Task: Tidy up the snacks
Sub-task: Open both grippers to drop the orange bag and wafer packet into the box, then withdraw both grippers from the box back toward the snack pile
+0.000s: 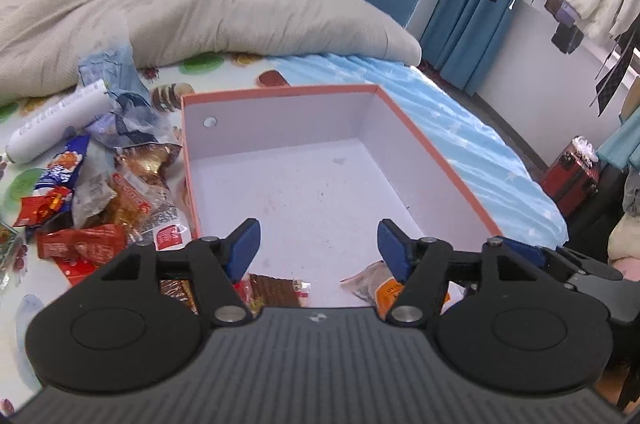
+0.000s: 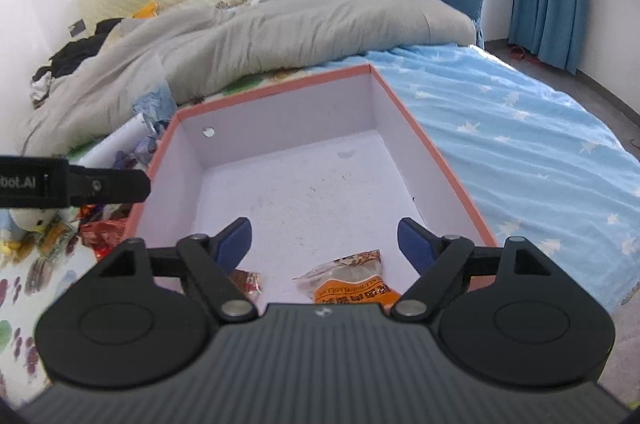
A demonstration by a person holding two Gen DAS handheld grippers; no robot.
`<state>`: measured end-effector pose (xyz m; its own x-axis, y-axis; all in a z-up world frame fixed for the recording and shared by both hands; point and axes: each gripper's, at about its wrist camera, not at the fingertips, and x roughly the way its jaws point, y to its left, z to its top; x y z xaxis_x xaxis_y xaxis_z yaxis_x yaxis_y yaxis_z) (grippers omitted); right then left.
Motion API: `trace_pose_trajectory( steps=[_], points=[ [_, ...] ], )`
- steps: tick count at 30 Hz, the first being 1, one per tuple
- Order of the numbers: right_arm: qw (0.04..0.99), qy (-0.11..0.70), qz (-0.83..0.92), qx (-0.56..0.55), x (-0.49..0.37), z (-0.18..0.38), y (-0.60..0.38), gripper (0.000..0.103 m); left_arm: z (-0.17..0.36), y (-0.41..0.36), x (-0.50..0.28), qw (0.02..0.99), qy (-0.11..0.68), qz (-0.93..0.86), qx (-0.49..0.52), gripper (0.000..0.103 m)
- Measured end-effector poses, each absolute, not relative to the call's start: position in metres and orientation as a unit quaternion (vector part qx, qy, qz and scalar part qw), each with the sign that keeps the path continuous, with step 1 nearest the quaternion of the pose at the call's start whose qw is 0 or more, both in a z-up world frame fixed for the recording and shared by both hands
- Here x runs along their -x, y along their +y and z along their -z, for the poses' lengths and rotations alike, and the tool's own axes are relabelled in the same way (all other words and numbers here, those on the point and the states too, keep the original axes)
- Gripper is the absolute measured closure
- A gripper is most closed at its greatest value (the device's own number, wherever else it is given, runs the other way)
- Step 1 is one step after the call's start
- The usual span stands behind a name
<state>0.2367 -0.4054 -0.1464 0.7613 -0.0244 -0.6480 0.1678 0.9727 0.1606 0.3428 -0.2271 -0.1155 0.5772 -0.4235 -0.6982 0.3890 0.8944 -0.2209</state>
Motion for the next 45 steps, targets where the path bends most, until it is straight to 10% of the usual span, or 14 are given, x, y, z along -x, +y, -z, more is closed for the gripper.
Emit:
trace_pose_trajectory(
  steps=[45],
  points=[
    [0.957,0.268,-0.066,-0.087,-0.061,0.081,-0.269,0.021,0.039,-0.057,-0.044,0.938,0.325,0.118,0.042,0.028]
  ],
)
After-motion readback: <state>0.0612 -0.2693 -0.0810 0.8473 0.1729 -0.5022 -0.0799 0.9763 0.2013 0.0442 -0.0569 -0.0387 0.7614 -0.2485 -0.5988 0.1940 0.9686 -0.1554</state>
